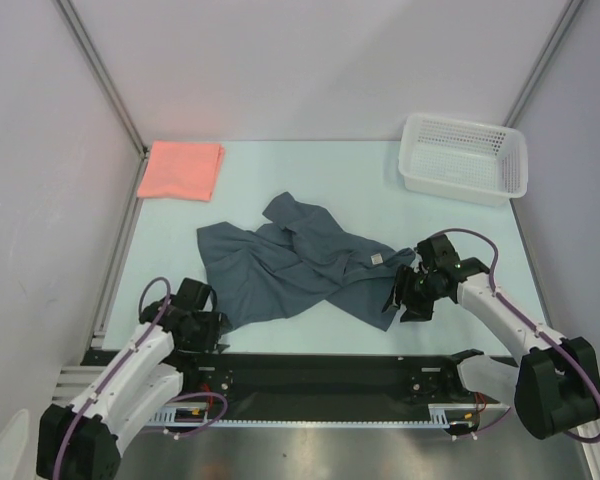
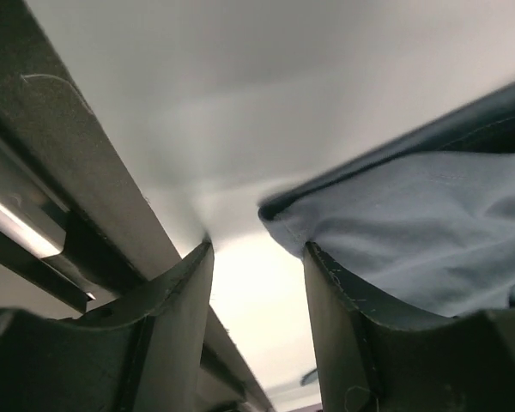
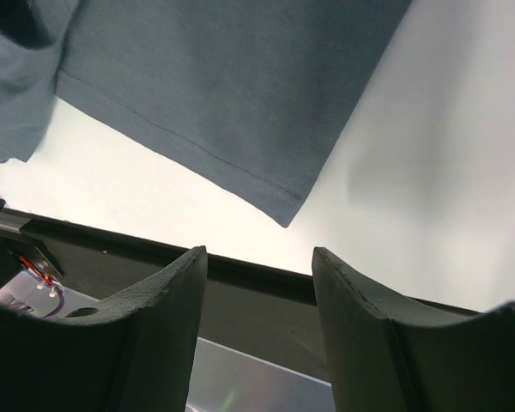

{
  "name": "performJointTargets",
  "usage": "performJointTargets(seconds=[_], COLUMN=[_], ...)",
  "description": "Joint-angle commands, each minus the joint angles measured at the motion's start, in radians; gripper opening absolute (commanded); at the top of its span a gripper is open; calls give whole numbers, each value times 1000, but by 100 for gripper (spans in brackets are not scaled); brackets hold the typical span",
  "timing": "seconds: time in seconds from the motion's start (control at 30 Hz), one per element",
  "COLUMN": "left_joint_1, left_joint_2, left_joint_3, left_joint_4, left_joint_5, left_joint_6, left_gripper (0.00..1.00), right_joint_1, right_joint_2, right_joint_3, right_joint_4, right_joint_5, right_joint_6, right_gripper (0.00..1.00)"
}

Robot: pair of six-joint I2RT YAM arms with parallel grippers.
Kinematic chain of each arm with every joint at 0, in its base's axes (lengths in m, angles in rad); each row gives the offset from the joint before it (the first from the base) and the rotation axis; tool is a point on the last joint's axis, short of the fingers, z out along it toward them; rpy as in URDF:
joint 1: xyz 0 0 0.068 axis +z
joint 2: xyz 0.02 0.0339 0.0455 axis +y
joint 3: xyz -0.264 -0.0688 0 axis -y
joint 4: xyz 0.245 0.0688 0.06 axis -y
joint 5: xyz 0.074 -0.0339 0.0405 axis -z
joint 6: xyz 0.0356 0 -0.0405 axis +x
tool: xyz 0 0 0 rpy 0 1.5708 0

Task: Fold and stack the t-shirts
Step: Flatten the tshirt out

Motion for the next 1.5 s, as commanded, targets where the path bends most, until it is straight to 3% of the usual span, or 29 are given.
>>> performJointTargets(seconds=[0.0,0.27,0.47,0.53,0.57,0.6,0.67,0.77,0.9,1.23,1.47], left_joint_1=[21,69,87,98,101,104,110,112,112,99,98], left_joint_2=[-82,-19,12,10,7,7,11,36,41,30,16], left_joint_3=[-12,30,14,-3,-9,-14,-22,3,32,60,72], left_joint_4=[-41,-16,5,17,33,40,62,63,76,74,63], left_joint_5=[-43,-72,-66,-66,-65,-65,-68,-92,-115,-135,-146], left_joint_6=[-101,0,-3,1,6,9,24,65,113,159,175], left_gripper=[52,53,51,44,27,21,17,15,0,0,0], right_joint_1=[4,5,7,7,2,1,-5,-10,-19,-19,-21], right_joint_2=[10,73,99,107,113,113,113,116,122,168,182], right_joint_3=[26,-4,-10,-7,-10,-13,-36,-60,-112,-154,-182], right_joint_4=[14,80,111,107,110,114,140,117,142,215,243], right_joint_5=[-1,-52,-59,-37,-30,-27,-42,-9,-10,-10,14], right_joint_6=[18,50,87,108,121,154,197,250,289,346,372], right_gripper=[58,58,58,57,56,55,49,47,46,44,27])
